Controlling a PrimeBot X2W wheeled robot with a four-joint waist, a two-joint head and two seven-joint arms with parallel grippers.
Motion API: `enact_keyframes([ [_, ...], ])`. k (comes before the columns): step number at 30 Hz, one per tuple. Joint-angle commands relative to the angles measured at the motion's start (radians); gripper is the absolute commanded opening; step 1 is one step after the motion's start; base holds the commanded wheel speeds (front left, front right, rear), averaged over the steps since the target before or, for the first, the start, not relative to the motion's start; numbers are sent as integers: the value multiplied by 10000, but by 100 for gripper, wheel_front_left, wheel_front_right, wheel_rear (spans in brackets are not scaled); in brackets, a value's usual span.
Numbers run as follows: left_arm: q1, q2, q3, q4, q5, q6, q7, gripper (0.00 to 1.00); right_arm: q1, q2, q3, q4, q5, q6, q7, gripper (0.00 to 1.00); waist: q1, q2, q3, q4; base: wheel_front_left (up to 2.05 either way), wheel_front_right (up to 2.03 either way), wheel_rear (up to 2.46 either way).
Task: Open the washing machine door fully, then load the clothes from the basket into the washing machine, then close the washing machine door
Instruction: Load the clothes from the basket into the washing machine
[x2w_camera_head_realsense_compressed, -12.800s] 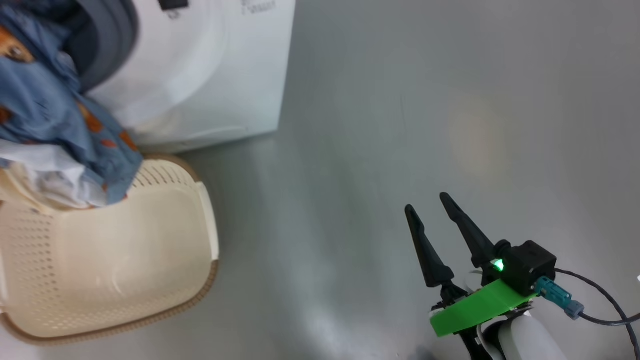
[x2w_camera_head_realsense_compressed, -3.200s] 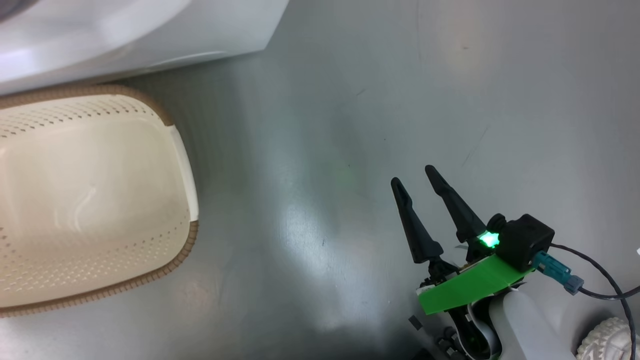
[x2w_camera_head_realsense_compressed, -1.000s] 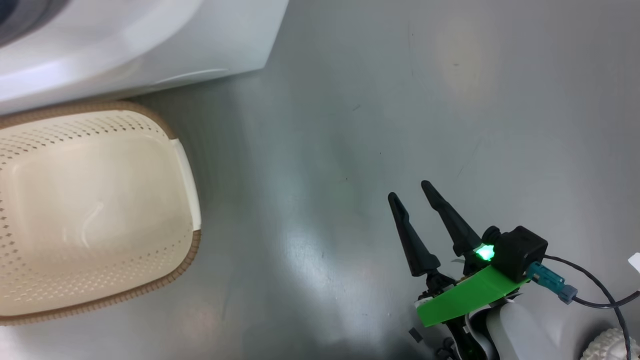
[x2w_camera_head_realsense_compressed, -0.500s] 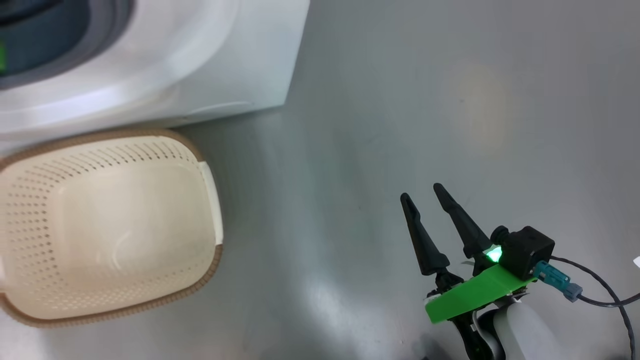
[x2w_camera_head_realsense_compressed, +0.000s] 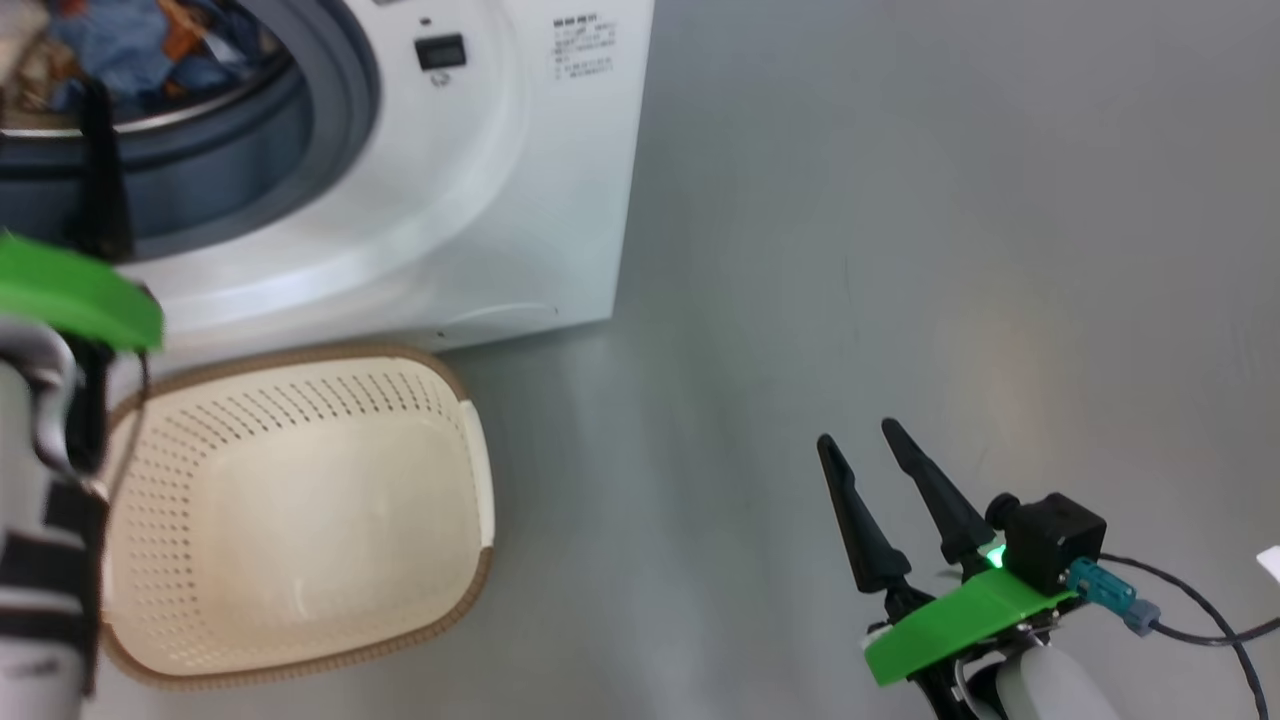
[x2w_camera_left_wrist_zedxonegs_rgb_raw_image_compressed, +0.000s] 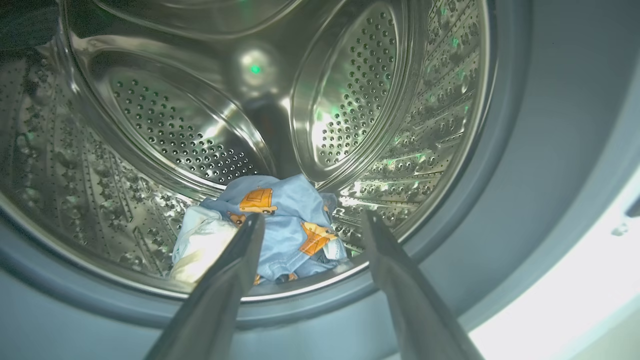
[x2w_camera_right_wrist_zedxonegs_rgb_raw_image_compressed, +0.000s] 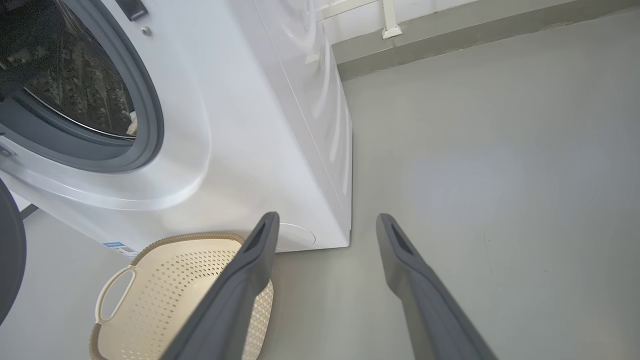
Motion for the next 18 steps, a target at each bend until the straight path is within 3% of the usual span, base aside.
enact_keyframes([
  [1,552,384,364,-742,22,127,-49,100,282,17,146,-157,-102,17,-48,100,0,0,-674,182,0,0,0],
  [18,5584,-145,1330,-4958,615,963,-50,100,884,17,-9,-97,-680,17,-48,100,0,0,-2387,154,0,0,0],
])
